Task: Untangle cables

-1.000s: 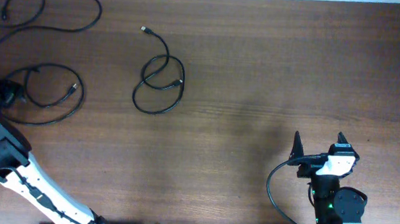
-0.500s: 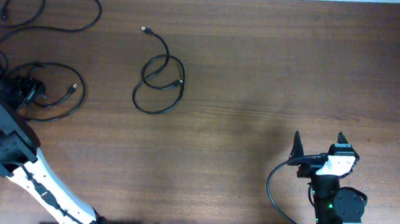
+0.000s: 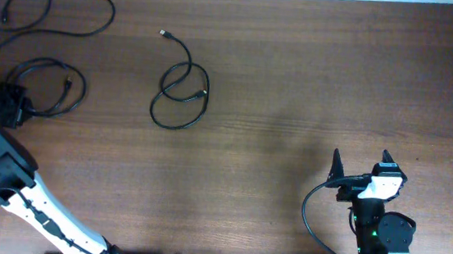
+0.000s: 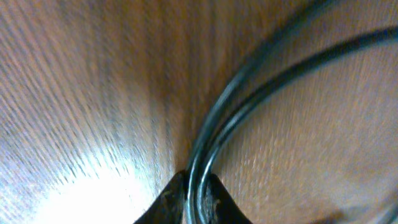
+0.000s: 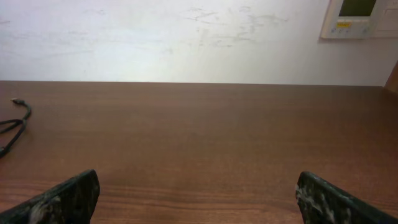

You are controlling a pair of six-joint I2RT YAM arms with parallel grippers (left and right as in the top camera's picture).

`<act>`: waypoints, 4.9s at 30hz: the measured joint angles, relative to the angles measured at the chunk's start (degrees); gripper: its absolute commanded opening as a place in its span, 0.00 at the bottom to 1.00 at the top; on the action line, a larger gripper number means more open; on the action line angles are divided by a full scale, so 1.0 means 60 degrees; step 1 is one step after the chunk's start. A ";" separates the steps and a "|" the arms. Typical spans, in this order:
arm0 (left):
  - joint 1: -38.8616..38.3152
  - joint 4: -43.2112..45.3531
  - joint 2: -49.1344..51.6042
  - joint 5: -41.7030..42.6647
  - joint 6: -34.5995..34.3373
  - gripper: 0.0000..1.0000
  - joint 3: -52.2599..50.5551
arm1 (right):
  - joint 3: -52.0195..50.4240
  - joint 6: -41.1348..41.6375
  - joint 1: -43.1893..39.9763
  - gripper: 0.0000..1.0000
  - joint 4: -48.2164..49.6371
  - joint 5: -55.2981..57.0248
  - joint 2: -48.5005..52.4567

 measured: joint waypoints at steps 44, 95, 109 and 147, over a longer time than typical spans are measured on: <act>-0.8448 -0.0882 -0.0539 -0.3002 0.5748 0.72 0.0397 | 0.0000 -0.0007 0.0000 0.99 0.0000 0.0000 0.0000; -0.6426 -0.1184 -0.5151 -0.1133 0.4339 0.00 0.0557 | 0.0000 -0.0004 0.0000 0.98 0.0000 0.0000 0.0000; -0.6127 -0.0076 -0.8779 -0.3034 0.4426 0.00 0.1453 | 0.0000 -0.0004 0.0000 0.98 -0.0004 0.0000 0.0000; 0.1413 -0.4189 -0.4943 -0.3872 -0.0597 0.00 0.1472 | 0.0000 0.0000 0.0000 0.98 -0.0004 0.0000 0.0000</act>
